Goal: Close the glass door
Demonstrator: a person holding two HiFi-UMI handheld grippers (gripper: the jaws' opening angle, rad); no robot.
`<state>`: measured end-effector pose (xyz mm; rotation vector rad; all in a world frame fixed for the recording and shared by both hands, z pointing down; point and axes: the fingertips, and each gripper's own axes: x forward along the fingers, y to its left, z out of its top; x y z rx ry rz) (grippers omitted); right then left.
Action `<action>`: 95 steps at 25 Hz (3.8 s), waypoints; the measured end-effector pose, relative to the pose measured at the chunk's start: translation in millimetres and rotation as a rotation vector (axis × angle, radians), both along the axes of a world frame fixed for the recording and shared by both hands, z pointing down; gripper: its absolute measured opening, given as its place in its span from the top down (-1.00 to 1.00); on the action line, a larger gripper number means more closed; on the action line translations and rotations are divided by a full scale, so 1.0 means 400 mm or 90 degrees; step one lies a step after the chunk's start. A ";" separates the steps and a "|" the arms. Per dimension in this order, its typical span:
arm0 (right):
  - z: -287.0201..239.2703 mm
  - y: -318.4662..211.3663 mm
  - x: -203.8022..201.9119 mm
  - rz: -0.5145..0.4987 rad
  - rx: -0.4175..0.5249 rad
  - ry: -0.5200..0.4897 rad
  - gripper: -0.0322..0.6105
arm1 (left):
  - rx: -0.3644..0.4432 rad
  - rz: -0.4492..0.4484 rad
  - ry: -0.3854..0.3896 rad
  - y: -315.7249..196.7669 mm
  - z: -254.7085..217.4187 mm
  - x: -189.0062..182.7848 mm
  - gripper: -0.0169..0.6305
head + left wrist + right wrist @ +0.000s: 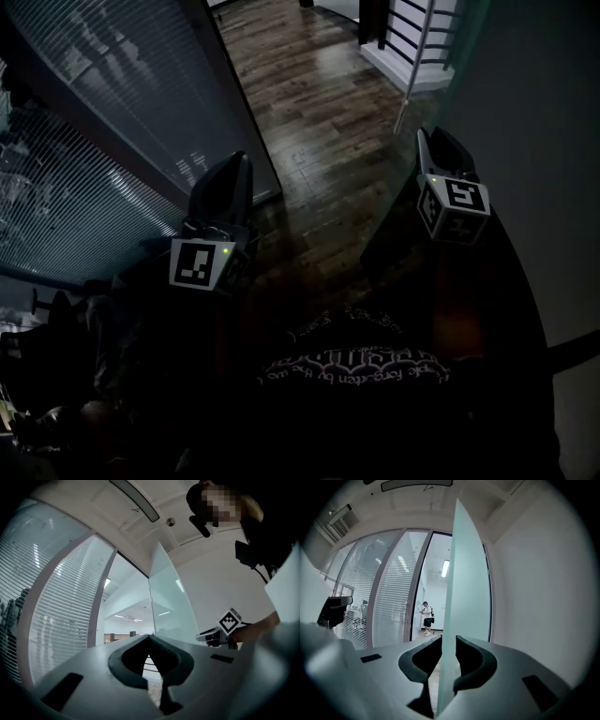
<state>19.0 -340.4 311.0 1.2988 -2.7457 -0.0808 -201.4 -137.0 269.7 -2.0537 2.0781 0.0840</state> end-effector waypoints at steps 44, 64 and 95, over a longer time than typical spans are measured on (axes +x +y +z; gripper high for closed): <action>0.010 -0.039 -0.663 -0.391 0.026 0.001 0.59 | -0.020 -0.250 -0.015 -0.036 0.009 -0.301 0.94; 0.018 -0.121 -0.983 -0.328 0.029 0.006 0.59 | -0.001 -0.208 -0.020 -0.120 -0.005 -0.719 0.94; 0.033 -0.290 -1.291 -0.314 0.025 0.000 0.59 | -0.006 -0.230 -0.024 -0.229 0.017 -1.022 0.94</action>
